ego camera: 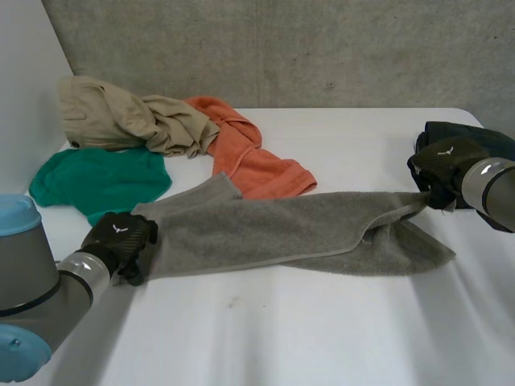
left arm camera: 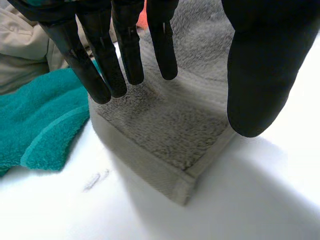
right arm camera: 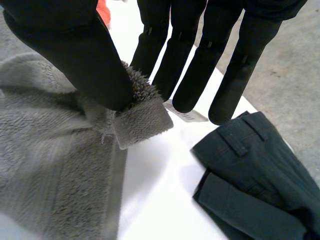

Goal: Fold the laundry.

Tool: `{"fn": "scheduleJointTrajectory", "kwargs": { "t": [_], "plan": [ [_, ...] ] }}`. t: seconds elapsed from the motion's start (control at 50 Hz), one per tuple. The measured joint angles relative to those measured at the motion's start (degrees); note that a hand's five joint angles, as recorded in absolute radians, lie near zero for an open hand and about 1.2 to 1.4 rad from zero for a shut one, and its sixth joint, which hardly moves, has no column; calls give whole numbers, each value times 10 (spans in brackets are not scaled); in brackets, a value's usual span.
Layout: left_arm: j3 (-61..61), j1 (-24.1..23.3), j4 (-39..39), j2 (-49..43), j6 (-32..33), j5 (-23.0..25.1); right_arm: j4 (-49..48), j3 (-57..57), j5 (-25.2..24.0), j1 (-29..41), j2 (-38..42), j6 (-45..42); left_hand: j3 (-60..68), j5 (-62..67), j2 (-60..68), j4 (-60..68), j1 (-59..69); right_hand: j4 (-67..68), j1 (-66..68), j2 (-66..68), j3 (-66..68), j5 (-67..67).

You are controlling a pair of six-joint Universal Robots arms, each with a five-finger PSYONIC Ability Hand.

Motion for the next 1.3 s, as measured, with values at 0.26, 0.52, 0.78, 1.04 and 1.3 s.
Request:
{"fn": "scheduleJointTrajectory", "kwargs": {
  "t": [0.26, 0.52, 0.78, 1.04, 1.3],
  "plan": [
    [29, -9, 35, -51, 39, -8, -33, 48, -9, 0, -13, -2, 98, 103, 105, 106, 103, 0, 0, 0, 0, 0],
    [81, -21, 61, -85, 44, -21, -45, 67, -14, 0, -23, -4, 130, 133, 135, 136, 130, 0, 0, 0, 0, 0],
    [83, -24, 20, -70, 35, -27, -47, 79, -14, -3, -28, -7, -53, -51, -48, -51, -57, 0, 0, 0, 0, 0],
    [46, -17, -27, -40, 8, 5, -49, 89, -16, 1, -30, -11, -13, -3, -6, -3, -8, 0, 0, 0, 0, 0],
    [89, -22, 17, -96, 25, -16, -69, 115, -18, -2, -41, -20, 92, 68, 99, 99, 97, 2, 0, 0, 0, 0]
  ]
}}
